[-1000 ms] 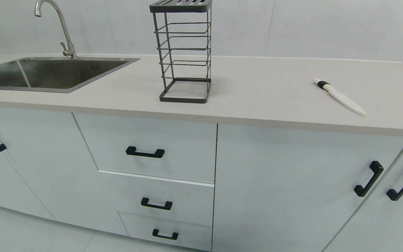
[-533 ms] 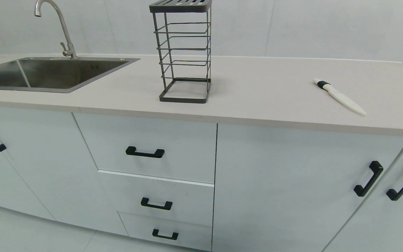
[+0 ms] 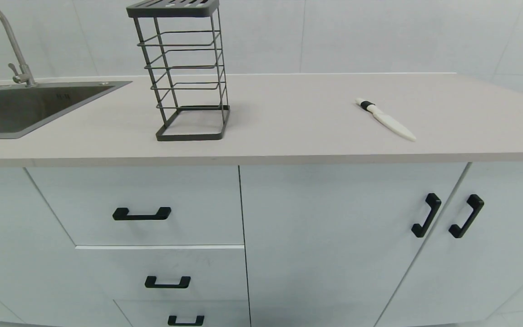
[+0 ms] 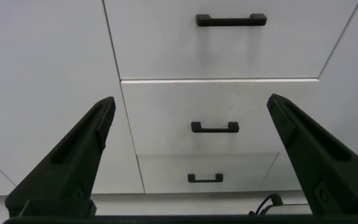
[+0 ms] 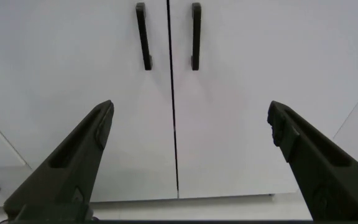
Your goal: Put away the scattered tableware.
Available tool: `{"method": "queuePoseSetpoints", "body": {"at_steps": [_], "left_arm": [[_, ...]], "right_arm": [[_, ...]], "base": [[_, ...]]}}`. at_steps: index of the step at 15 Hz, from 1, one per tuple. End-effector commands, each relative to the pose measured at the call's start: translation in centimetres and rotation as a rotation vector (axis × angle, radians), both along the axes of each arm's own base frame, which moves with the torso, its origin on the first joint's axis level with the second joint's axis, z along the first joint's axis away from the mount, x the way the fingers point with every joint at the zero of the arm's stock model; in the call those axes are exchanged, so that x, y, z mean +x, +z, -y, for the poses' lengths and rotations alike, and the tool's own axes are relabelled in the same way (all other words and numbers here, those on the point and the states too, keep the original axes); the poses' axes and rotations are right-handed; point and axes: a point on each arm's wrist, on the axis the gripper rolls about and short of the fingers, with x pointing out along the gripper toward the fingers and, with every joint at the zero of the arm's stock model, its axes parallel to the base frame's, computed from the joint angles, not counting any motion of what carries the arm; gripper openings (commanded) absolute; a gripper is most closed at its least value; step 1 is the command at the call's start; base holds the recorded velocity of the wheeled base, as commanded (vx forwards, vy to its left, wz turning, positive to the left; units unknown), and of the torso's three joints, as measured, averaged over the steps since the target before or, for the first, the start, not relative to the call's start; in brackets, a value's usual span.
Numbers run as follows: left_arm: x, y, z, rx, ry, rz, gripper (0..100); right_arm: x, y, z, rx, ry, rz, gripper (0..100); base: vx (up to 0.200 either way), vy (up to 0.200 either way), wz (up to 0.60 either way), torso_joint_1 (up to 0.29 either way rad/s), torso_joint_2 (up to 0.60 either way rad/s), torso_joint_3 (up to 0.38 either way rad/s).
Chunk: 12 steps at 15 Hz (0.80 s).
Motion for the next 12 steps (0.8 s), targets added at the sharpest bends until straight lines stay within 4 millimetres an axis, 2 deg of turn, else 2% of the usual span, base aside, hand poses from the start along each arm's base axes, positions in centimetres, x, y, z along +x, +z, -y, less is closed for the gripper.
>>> {"method": "queuePoseSetpoints", "body": {"at_steps": [1,4,7,10,12], "left_arm": [[0.02,-0.01,0.0,-0.001,-0.001,-0.002,100],[0.02,-0.01,0.0,0.0,-0.001,-0.002,100],[0.02,-0.01,0.0,0.0,0.001,-0.002,100],[0.02,-0.01,0.0,0.002,-0.001,-0.002,100],[0.02,-0.01,0.0,0.0,-0.001,-0.002,100]], "right_arm": [[0.01,0.0,0.0,-0.001,0.0,-0.002,100],[0.01,0.0,0.0,-0.001,0.0,-0.002,100],[0.01,-0.02,0.0,-0.001,0.0,-0.004,100],[0.01,0.0,0.0,-0.001,0.0,-0.002,100],[0.01,-0.02,0.0,-0.001,0.0,-0.004,100]], "base": [[0.0,-0.2,0.0,-0.002,0.0,0.002],[0.0,-0.2,0.0,0.002,0.0,0.006],[0.0,0.0,0.0,0.0,0.0,0.0],[0.2,0.0,0.0,0.001,0.0,-0.001],[0.0,0.0,0.0,0.0,0.0,0.0]]}}
